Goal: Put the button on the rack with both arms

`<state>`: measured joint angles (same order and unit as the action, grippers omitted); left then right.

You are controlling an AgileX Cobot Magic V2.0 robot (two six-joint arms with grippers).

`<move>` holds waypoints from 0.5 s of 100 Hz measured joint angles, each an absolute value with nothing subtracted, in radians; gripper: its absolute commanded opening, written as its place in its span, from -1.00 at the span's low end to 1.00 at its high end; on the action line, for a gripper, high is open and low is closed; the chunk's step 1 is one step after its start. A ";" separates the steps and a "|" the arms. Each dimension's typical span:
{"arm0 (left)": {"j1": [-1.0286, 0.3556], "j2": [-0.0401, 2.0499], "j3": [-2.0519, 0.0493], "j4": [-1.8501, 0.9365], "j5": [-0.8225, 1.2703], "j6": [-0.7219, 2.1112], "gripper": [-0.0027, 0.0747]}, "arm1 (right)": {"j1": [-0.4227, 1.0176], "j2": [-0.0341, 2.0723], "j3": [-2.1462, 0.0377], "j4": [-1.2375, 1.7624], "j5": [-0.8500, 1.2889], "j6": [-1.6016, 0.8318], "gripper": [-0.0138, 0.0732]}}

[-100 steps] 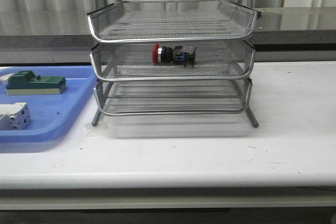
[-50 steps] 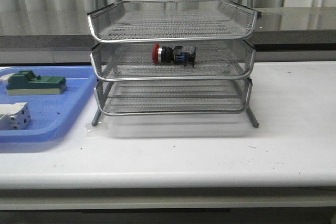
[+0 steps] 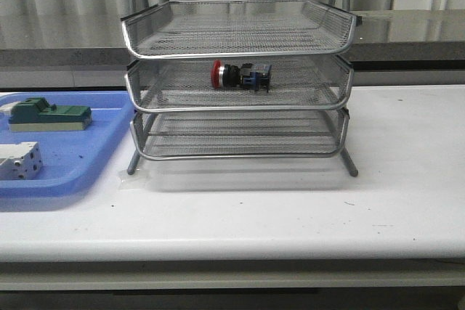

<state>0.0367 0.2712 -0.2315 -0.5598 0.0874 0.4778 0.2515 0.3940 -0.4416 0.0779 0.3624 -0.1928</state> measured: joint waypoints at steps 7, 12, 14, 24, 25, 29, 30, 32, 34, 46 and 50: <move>0.037 0.271 -0.232 -0.560 0.087 0.478 -0.98 | 0.252 0.394 -0.442 0.078 0.363 -0.193 -0.82; 0.037 0.271 -0.232 -0.560 0.087 0.478 -0.98 | 0.252 0.394 -0.442 0.078 0.363 -0.193 -0.82; 0.037 0.271 -0.232 -0.560 0.087 0.478 -0.98 | 0.252 0.394 -0.442 0.078 0.363 -0.193 -0.82; 0.037 0.271 -0.232 -0.560 0.087 0.478 -0.98 | 0.252 0.394 -0.439 0.062 0.361 -0.193 -0.82; 0.037 0.271 -0.232 -0.560 0.087 0.478 -0.98 | 0.252 0.394 -0.439 0.060 0.359 -0.193 -0.82; 0.037 0.271 -0.232 -0.560 0.087 0.478 -0.98 | 0.248 0.393 -0.431 0.044 0.347 -0.183 -0.82; 0.037 0.271 -0.232 -0.560 0.087 0.478 -0.98 | 0.247 0.390 -0.427 0.041 0.342 -0.183 -0.82; 0.037 0.271 -0.232 -0.560 0.087 0.478 -0.98 | 0.243 0.388 -0.423 0.033 0.332 -0.174 -0.82; 0.037 0.271 -0.232 -0.560 0.087 0.478 -0.98 | 0.241 0.386 -0.414 0.025 0.321 -0.164 -0.82; 0.037 0.271 -0.232 -0.560 0.087 0.478 -0.98 | 0.207 0.339 -0.350 -0.018 0.265 -0.082 -0.82; 0.037 0.271 -0.232 -0.560 0.087 0.478 -0.98 | 0.196 0.313 -0.324 -0.029 0.253 -0.056 -0.82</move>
<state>0.0367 0.2712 -0.2315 -0.5598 0.0874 0.4778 0.1963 0.3126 -0.3244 -0.0288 0.2527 -0.0563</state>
